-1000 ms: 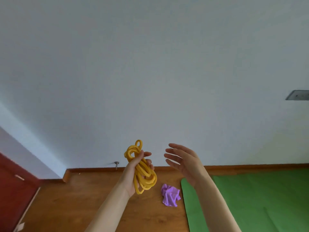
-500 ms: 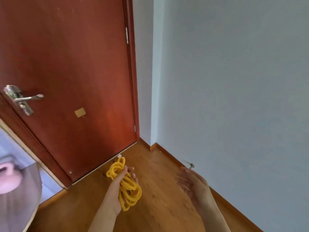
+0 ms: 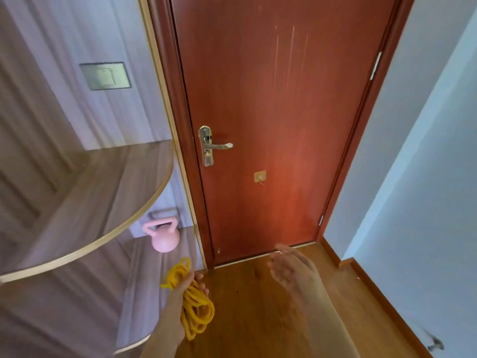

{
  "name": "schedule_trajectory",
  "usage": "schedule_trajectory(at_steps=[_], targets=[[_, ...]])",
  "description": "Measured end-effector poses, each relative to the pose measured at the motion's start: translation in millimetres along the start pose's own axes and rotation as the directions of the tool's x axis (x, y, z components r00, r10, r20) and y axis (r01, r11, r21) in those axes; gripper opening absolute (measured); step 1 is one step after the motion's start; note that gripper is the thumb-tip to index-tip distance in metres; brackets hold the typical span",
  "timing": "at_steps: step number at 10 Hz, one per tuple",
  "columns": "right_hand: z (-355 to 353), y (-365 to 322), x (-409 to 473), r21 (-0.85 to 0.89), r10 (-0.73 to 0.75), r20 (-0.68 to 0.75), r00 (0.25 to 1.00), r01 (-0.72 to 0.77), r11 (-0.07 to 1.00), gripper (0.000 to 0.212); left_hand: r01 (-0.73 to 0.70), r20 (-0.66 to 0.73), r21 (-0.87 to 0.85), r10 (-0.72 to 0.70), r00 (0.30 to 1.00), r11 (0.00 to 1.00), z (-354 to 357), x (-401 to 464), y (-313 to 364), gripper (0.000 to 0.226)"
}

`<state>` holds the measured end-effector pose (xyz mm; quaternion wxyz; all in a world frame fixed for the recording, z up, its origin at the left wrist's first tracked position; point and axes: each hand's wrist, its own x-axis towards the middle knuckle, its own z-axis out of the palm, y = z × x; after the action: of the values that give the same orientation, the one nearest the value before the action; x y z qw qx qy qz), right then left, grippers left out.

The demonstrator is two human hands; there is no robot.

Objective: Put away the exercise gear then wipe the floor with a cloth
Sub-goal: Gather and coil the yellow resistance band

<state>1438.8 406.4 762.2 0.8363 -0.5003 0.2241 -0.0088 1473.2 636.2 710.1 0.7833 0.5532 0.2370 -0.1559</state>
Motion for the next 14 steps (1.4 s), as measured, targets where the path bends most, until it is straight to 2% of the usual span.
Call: schedule_trajectory(at_steps=[1,2,4,5,7,9,10,11,12,14], targets=[[35.9,12.7,23.4,-0.042,0.057,0.064,0.996,-0.054,0.998,0.019,0.049,-0.109,-0.104,-0.060,0.992,0.993,-28.8,24.4,10.1,0.022],[57.3,20.2,48.5,-0.068,0.108,0.085,0.991,-0.102,0.992,0.019,0.160,-0.190,-0.275,-0.217,0.958,0.948,-39.9,62.5,13.7,0.033],[87.5,27.8,101.1,-0.151,0.254,0.131,0.958,-0.234,0.960,0.019,0.127,-0.295,-0.321,-0.227,0.928,0.939,-32.7,112.5,13.8,0.026],[106.8,23.7,137.4,-0.237,0.295,0.195,0.935,-0.247,0.940,0.019,0.091,-0.320,-0.370,-0.219,0.922,0.925,-27.7,140.9,11.2,0.022],[127.9,12.5,202.9,-0.323,0.366,0.308,0.878,-0.265,0.909,0.020,0.092,-0.415,-0.371,-0.254,0.874,0.924,-26.2,193.0,0.5,0.026],[120.6,32.0,244.2,-0.375,0.477,0.304,0.825,-0.356,0.856,0.021,0.148,-0.496,-0.340,-0.311,0.811,0.929,-34.2,226.5,-23.1,0.027],[126.7,42.8,255.5,-0.381,0.541,0.298,0.787,-0.422,0.823,0.018,0.096,-0.543,-0.360,-0.292,0.788,0.928,-37.0,237.4,-26.3,0.025],[139.0,58.1,269.2,-0.358,0.603,0.268,0.752,-0.503,0.786,0.014,0.042,-0.561,-0.391,-0.274,0.781,0.920,-44.6,252.6,-28.7,0.028],[153.0,85.2,288.0,-0.380,0.624,0.282,0.729,-0.512,0.770,0.013,0.011,-0.530,-0.450,-0.277,0.802,0.893,-57.2,271.2,-32.8,0.031],[175.1,159.3,329.2,-0.435,0.668,0.311,0.677,-0.523,0.733,0.014,-0.011,-0.546,-0.416,-0.240,0.803,0.909,-104.4,320.8,-49.9,0.035]])
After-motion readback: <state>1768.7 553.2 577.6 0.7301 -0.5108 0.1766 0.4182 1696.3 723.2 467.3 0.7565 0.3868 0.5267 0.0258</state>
